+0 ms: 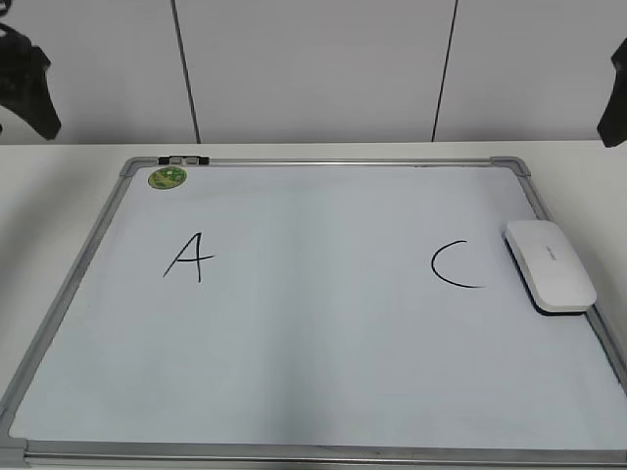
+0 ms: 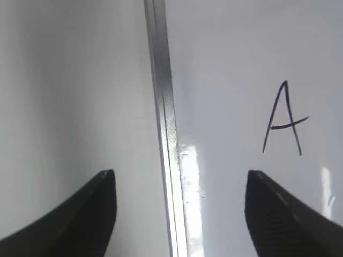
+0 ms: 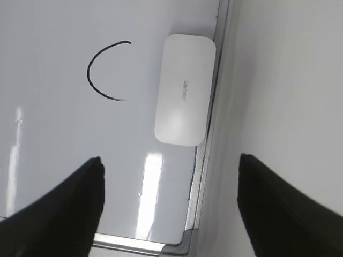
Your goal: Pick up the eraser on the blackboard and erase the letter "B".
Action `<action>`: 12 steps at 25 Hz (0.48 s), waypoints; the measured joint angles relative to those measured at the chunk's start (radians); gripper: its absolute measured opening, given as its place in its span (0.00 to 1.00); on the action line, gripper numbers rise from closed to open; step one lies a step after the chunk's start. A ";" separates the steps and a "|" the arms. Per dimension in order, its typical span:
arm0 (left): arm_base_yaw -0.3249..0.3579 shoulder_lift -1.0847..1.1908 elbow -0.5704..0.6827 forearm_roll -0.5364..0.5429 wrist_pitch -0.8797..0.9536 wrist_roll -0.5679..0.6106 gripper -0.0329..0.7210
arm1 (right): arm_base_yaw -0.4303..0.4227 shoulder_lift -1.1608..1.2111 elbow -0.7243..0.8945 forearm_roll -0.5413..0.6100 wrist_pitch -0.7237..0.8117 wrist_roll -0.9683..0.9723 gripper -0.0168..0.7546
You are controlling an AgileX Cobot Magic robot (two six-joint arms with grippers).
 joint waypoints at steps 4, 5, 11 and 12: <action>0.000 -0.136 0.000 -0.002 0.012 -0.017 0.76 | 0.000 -0.056 0.000 0.002 0.004 0.000 0.79; 0.000 -0.174 0.000 -0.004 0.015 -0.021 0.76 | 0.000 -0.067 0.000 0.004 0.004 0.000 0.79; 0.000 -0.388 0.042 -0.004 0.019 -0.030 0.76 | 0.000 -0.151 -0.001 0.039 0.012 0.000 0.79; 0.000 -0.425 0.064 -0.004 0.021 -0.030 0.76 | 0.000 -0.164 -0.001 0.044 0.015 0.000 0.79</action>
